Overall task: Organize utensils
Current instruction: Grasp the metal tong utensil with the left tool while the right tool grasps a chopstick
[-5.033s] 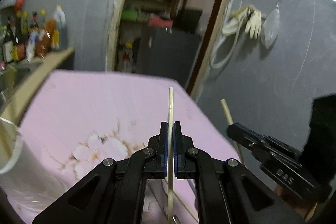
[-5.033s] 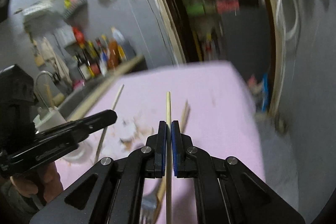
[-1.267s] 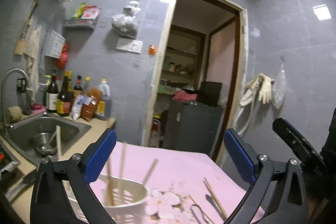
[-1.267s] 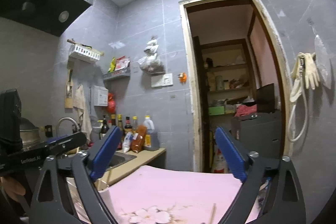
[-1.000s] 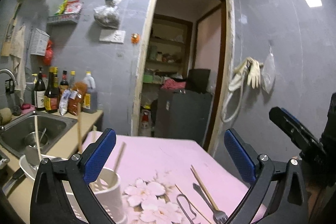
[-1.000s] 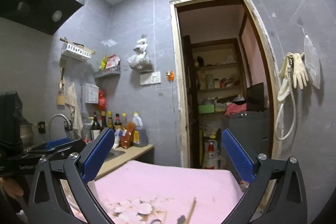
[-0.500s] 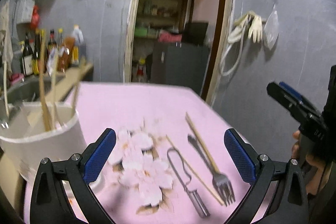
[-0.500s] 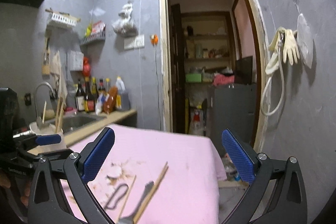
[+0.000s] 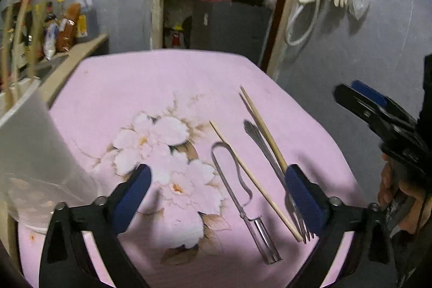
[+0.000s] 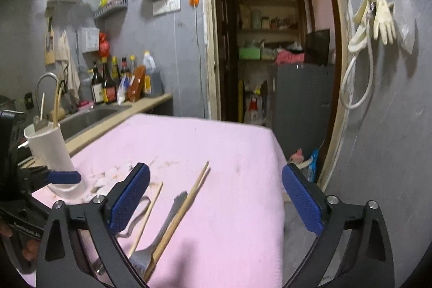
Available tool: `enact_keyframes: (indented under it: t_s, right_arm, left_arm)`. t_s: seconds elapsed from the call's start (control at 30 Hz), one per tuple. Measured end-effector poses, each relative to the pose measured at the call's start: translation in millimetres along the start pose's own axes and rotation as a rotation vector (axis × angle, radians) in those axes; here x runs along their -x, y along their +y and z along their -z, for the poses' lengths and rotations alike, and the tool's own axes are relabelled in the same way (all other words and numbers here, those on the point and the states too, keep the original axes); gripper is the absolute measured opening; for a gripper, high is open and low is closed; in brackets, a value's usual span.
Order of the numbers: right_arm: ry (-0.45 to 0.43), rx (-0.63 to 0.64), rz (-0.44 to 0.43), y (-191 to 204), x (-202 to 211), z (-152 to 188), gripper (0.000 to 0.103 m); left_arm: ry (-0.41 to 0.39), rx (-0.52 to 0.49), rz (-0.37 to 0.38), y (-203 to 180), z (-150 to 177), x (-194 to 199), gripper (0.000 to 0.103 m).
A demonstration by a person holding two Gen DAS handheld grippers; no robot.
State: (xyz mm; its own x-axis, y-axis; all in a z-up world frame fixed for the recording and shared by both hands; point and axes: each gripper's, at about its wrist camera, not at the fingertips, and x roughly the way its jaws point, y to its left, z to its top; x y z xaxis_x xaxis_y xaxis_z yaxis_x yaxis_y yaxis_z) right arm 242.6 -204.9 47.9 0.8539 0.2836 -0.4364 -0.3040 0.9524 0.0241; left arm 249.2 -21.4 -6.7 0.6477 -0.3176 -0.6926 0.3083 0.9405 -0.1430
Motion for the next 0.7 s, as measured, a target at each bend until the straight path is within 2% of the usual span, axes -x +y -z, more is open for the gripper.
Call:
enact_keyframes:
  t_s: [0.03,0.23,0.33,0.47,0.63,0.7]
  right_arm:
    - [0.018,-0.002,-0.001,-0.7,-3.6,0.9,0.083]
    - [0.126,-0.022,-0.019,-6.5,-25.1,2.8,0.063]
    - [0.18,-0.035,-0.036,-8.3,-35.8,3.0,0.057]
    - [0.248,-0.049,-0.064,-6.5,-51.3,5.4,0.053]
    - [0.328,-0.059,-0.085,-4.0,-74.0,7.4,0.047]
    - [0.361,-0.071,-0.099,-4.1,-84.9,7.3,0.046]
  left_arm:
    - [0.023,-0.007,0.005,-0.3,-0.6,-4.0,0.081]
    - [0.141,-0.014,0.026,-1.3,-2.1,-30.3,0.053]
    - [0.18,0.005,0.03,0.0,-4.1,-41.5,0.046]
    - [0.235,0.01,0.033,0.4,-8.1,-52.7,0.037]
    - [0.262,0.013,0.021,4.2,-12.7,-59.1,0.024]
    - [0.277,0.03,0.02,9.5,-13.3,-60.6,0.022]
